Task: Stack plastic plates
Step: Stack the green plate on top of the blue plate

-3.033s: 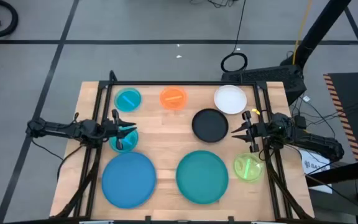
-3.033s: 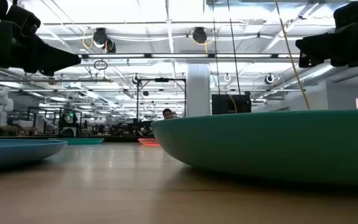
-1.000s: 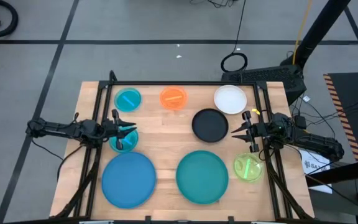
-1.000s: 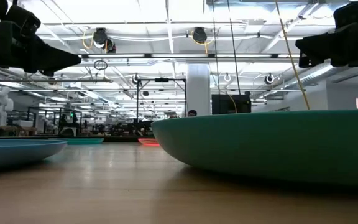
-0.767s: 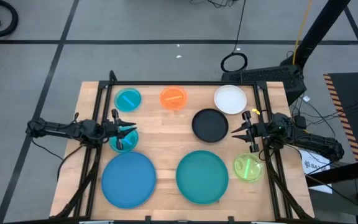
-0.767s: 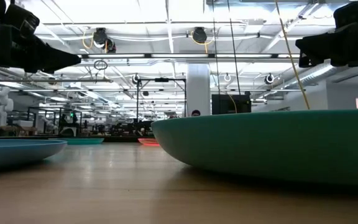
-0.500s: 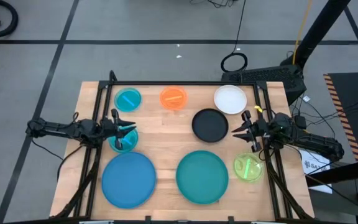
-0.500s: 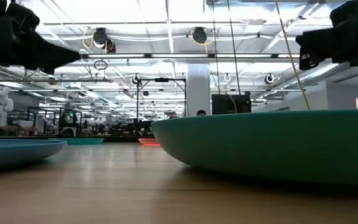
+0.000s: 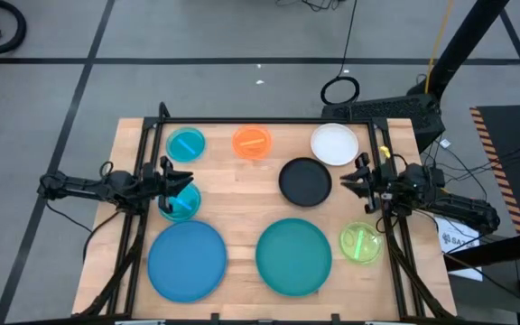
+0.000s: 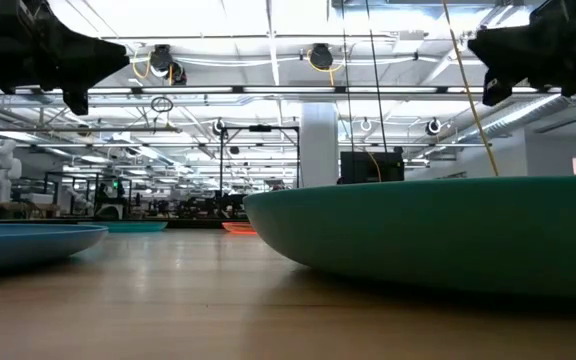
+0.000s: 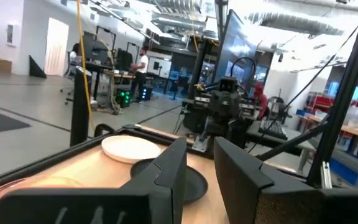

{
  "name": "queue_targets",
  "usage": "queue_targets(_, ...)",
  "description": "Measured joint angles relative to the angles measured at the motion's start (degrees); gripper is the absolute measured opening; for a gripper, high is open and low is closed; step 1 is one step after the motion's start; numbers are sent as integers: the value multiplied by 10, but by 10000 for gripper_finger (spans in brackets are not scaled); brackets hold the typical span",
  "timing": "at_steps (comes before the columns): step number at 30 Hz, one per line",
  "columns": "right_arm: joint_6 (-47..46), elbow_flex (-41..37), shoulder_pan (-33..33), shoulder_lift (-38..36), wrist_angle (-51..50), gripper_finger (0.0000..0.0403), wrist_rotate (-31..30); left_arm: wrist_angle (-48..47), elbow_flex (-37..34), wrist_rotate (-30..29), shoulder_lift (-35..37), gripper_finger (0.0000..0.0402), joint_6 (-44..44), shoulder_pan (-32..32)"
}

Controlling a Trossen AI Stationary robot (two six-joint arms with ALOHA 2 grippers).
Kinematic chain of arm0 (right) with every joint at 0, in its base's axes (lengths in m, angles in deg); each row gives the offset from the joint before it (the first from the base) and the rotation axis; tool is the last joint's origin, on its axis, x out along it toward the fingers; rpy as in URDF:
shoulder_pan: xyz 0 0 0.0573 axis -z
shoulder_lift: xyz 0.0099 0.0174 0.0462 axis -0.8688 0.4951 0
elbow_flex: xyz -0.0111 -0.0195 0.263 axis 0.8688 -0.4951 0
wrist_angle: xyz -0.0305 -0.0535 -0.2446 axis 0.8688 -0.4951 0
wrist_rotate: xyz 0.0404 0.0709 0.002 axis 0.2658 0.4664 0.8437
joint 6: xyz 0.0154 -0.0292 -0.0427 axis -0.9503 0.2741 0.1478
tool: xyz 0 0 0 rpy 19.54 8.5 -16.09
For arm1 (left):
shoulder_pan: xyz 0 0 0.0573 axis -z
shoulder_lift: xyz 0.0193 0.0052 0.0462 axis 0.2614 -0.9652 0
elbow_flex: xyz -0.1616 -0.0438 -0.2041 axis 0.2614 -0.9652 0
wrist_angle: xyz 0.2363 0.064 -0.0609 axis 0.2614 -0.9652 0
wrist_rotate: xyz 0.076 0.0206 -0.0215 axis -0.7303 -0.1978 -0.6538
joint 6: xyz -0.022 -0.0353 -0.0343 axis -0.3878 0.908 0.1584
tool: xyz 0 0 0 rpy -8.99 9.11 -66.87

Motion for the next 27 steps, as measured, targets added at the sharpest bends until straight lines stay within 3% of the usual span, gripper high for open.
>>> queue_targets(4,-8,0,0,10,3,66,-68,35,0,-1,0,88,-5,0)
queue_targets(8,-20,12,0,49,6,66,-99,98,4,-1,0,88,-59,-8)
queue_targets(11,-20,33,0,98,5,66,-111,89,36,-3,0,88,-90,-17)
queue_targets(20,-21,143,0,263,6,66,-114,-119,181,-3,-52,88,-131,-41)
queue_targets(27,-18,267,0,363,-97,66,-113,-259,255,-3,-111,88,-129,-49)
